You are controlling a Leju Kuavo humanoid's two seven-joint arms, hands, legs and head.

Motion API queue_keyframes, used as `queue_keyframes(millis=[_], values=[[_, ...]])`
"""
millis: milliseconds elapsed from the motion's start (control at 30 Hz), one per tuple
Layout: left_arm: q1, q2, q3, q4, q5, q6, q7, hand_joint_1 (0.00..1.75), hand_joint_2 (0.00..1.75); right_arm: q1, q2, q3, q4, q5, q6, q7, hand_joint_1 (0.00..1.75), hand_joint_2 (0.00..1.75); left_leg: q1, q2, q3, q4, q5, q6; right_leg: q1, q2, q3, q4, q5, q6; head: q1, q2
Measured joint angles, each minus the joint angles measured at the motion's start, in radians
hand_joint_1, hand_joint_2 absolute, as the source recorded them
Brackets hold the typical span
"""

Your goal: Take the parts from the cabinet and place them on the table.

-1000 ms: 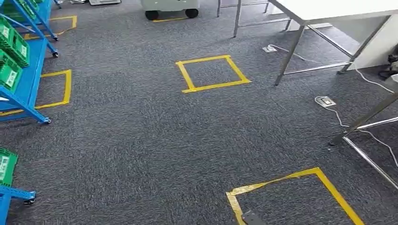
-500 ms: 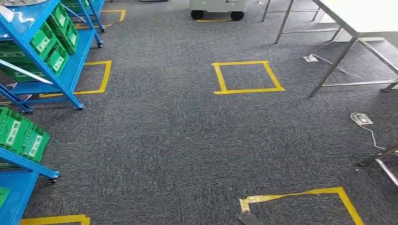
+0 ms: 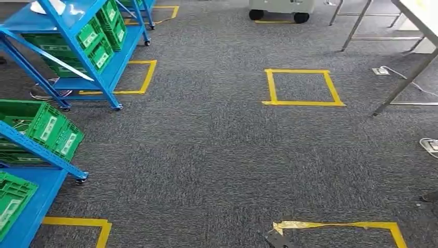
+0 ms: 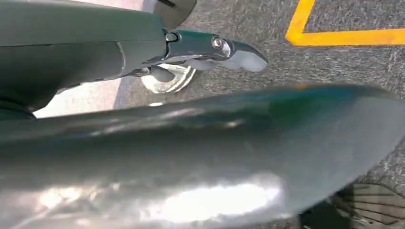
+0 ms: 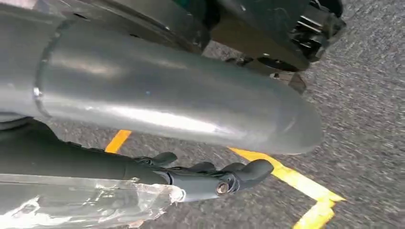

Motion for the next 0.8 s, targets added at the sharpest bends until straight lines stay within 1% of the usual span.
queue_keyframes(millis=[33,67,100,133,167,200,233,267,300,333,367,400,433,467,500,533,600,633,667,700,733,767,800], values=[[0.0,-0.001,0.0,0.0,0.0,0.0,-0.002,0.0,0.0,0.0,0.0,0.0,0.0,0.0,0.0,0.0,0.0,0.0,0.001,-0.012,-0.006,0.003,0.001,0.006,0.003,-0.01,0.003,-0.005,0.001,0.003,0.01,0.0],[0.001,-0.001,0.0,0.0,0.0,-0.001,-0.003,0.0,0.0,-0.001,0.0,0.0,0.0,0.0,0.0,0.0,0.0,0.0,0.0,-0.02,-0.008,0.003,0.001,0.009,0.003,-0.019,0.006,-0.007,0.0,0.005,0.01,0.0],[0.003,-0.002,0.0,0.0,0.0,-0.002,-0.004,0.0,0.0,-0.002,0.0,0.0,0.0,0.0,0.0,0.0,0.0,0.0,-0.001,-0.032,-0.009,0.003,0.002,0.015,0.002,-0.03,0.009,-0.009,0.0,0.009,0.009,0.0],[0.003,-0.003,0.0,0.0,-0.001,-0.003,-0.004,0.0,0.0,-0.003,0.0,0.0,0.0,0.0,0.0,0.0,0.0,0.0,0.006,-0.043,-0.008,-0.002,0.007,0.023,0.0,-0.03,0.007,-0.006,-0.007,0.017,0.009,0.0],[0.004,-0.004,0.0,0.0,-0.001,-0.003,-0.004,0.0,0.0,-0.004,-0.001,0.0,0.0,0.0,0.0,-0.001,0.0,0.0,0.009,-0.05,-0.008,-0.002,0.008,0.029,-0.003,0.017,-0.005,0.019,-0.029,0.025,0.013,0.0],[0.003,-0.005,0.0,0.0,-0.001,-0.003,-0.004,0.0,0.0,-0.003,-0.001,0.0,0.0,-0.001,-0.001,-0.001,0.0,0.0,0.009,-0.059,-0.009,-0.002,0.01,0.035,-0.005,0.053,-0.032,0.084,-0.068,0.026,0.015,0.0],[0.001,-0.006,-0.001,0.0,-0.001,-0.004,-0.004,0.0,0.0,-0.002,-0.001,0.0,0.0,-0.002,0.0,-0.001,0.0,0.0,0.009,-0.07,-0.011,-0.002,0.011,0.038,-0.006,0.07,-0.074,0.178,-0.112,0.028,0.015,0.0],[0.001,-0.008,0.0,0.0,-0.001,-0.005,-0.005,0.0,0.0,0.001,0.0,0.0,0.0,-0.002,0.0,-0.001,0.0,0.0,0.008,-0.083,-0.013,-0.002,0.011,0.038,-0.006,0.076,-0.118,0.269,-0.145,0.029,0.016,0.0],[0.002,-0.008,0.0,0.0,0.0,-0.005,-0.006,0.0,0.0,0.003,0.0,0.0,0.0,-0.002,0.0,-0.001,0.0,0.0,0.008,-0.095,-0.013,-0.001,0.011,0.038,-0.006,0.077,-0.147,0.323,-0.157,0.029,0.016,0.0],[0.004,-0.008,0.0,0.0,0.001,-0.004,-0.007,0.0,0.0,0.004,0.0,0.0,0.0,-0.002,-0.001,0.0,0.0,0.0,0.008,-0.106,-0.012,-0.001,0.011,0.038,-0.006,0.077,-0.156,0.329,-0.145,0.028,0.015,0.0],[0.005,-0.007,0.0,0.0,0.005,-0.004,-0.007,0.0,0.0,0.004,0.0,0.0,0.0,-0.002,-0.001,0.001,0.0,0.0,0.009,-0.118,-0.011,-0.001,0.012,0.038,-0.007,0.078,-0.141,0.288,-0.108,0.027,0.016,0.0],[0.005,-0.007,0.0,0.0,0.007,-0.004,-0.007,0.0,0.0,0.003,0.0,0.0,0.0,-0.002,-0.002,0.004,0.0,0.0,0.01,-0.132,-0.009,0.0,0.012,0.036,-0.009,0.081,-0.105,0.204,-0.057,0.026,0.015,0.0],[0.004,-0.006,0.0,0.0,0.008,-0.005,-0.007,0.0,0.0,0.002,0.0,0.0,0.0,-0.001,-0.003,0.007,0.0,0.0,0.012,-0.144,-0.007,0.0,0.013,0.033,-0.013,0.099,-0.058,0.104,-0.007,0.026,0.015,0.0],[0.004,-0.006,0.0,0.0,0.01,-0.005,-0.007,0.0,0.0,0.002,0.0,0.0,0.0,0.0,-0.003,0.011,0.0,0.0,0.012,-0.153,-0.008,0.001,0.013,0.027,-0.021,0.147,-0.026,0.027,0.013,0.03,0.016,0.0],[0.002,-0.005,0.0,0.0,0.011,-0.005,-0.007,0.0,0.0,0.001,0.001,0.0,0.0,0.0,-0.004,0.013,0.0,0.0,0.007,-0.164,-0.016,0.009,0.012,0.02,-0.024,0.167,-0.014,0.0,0.0,0.028,0.015,0.0],[0.001,-0.004,0.0,0.0,0.015,-0.005,-0.007,0.0,0.0,0.001,0.001,0.001,0.0,0.0,-0.004,0.016,0.0,0.0,0.009,-0.172,-0.021,0.004,0.018,0.014,-0.022,0.159,-0.011,0.008,0.002,0.023,0.013,0.0],[0.007,-0.003,0.0,0.0,0.016,-0.005,-0.007,0.0,0.0,0.002,0.002,0.002,0.0,0.0,-0.004,0.018,0.0,0.0,0.015,-0.191,-0.027,0.0,0.028,-0.001,-0.016,0.142,-0.017,0.014,0.004,0.012,0.013,0.0],[0.01,-0.003,0.0,0.0,0.017,-0.005,-0.007,0.0,0.0,0.001,0.003,0.003,0.0,0.002,-0.004,0.018,0.0,0.0,0.015,-0.202,-0.03,0.0,0.029,-0.005,-0.02,0.131,-0.016,0.01,0.009,0.004,0.015,0.0],[0.01,-0.002,0.0,0.0,0.019,-0.005,-0.007,0.0,0.0,-0.001,0.005,0.003,0.0,0.003,-0.004,0.019,0.0,0.0,0.012,-0.174,-0.034,0.012,0.017,-0.007,-0.021,0.117,-0.014,0.006,0.012,-0.002,0.012,0.0],[0.009,-0.002,0.001,0.0,0.021,-0.005,-0.007,0.0,0.0,-0.002,0.005,0.003,0.001,0.003,-0.006,0.02,0.0,0.0,0.009,-0.13,-0.055,0.054,-0.015,-0.012,-0.021,0.109,-0.014,0.003,0.013,-0.012,0.005,0.0],[0.006,-0.002,0.002,0.0,0.027,-0.006,-0.007,0.0,0.0,-0.001,0.005,0.004,0.001,0.004,-0.007,0.02,0.0,0.0,0.01,-0.103,-0.094,0.136,-0.06,-0.017,-0.017,0.094,-0.016,0.003,0.014,-0.015,0.004,0.0],[0.004,-0.001,0.003,0.0,0.029,-0.008,-0.005,0.0,0.0,0.001,0.005,0.005,0.001,0.005,-0.007,0.02,0.0,0.0,0.01,-0.092,-0.135,0.223,-0.1,-0.019,-0.015,0.079,-0.018,0.003,0.014,-0.016,0.005,0.0],[0.004,-0.001,0.005,0.0,0.031,-0.01,-0.001,0.0,0.0,0.003,0.006,0.006,0.001,0.007,-0.007,0.02,0.0,0.0,0.01,-0.088,-0.17,0.298,-0.128,-0.019,-0.013,0.065,-0.02,0.003,0.014,-0.018,0.004,0.0]])
